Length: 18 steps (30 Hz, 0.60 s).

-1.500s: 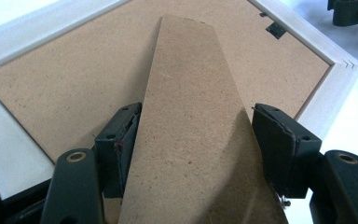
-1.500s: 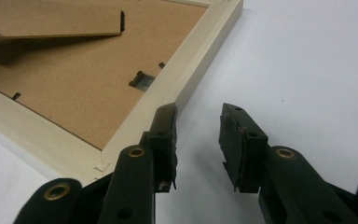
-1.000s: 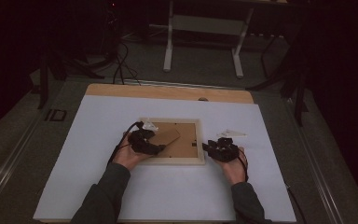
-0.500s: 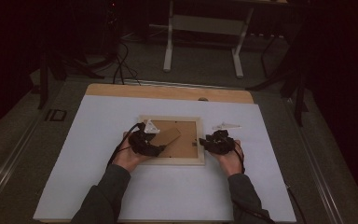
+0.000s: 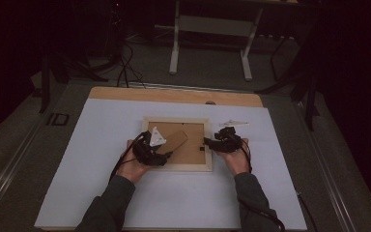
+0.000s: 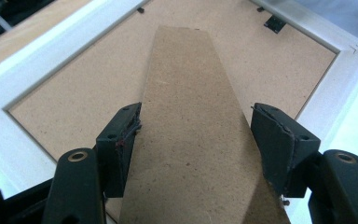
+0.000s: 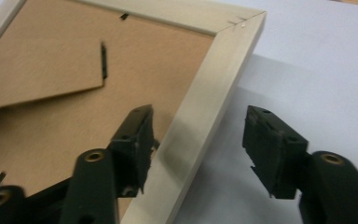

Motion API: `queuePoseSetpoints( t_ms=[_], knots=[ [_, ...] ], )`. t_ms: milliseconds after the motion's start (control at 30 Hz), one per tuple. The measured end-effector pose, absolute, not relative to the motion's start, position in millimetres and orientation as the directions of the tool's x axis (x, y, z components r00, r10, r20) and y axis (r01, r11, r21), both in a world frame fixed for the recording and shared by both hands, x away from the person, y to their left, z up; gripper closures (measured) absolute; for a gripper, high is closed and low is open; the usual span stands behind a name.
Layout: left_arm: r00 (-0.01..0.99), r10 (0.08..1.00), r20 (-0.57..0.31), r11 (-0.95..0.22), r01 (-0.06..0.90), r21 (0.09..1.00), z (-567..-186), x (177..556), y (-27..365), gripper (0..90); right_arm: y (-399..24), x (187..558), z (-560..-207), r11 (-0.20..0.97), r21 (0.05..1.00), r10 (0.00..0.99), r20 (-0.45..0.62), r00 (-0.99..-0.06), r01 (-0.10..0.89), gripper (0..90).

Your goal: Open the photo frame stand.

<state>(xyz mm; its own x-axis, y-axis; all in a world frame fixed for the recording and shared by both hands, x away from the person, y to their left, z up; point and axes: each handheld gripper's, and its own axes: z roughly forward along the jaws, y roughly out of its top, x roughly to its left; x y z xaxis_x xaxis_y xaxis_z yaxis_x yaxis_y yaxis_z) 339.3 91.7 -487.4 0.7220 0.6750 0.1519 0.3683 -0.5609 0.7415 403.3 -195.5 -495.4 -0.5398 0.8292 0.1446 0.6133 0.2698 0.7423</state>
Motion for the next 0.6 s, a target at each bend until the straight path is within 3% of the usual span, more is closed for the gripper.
queuePoseSetpoints(
  t_ms=[600],
  knots=[
    [0.712,0.655,0.254,-0.596,0.280,0.753,-484.1,326.8,86.6,37.3,-191.4,422.6,-491.4,0.208,0.739,0.798,0.250,-0.548,0.641,34.7]
  ],
)
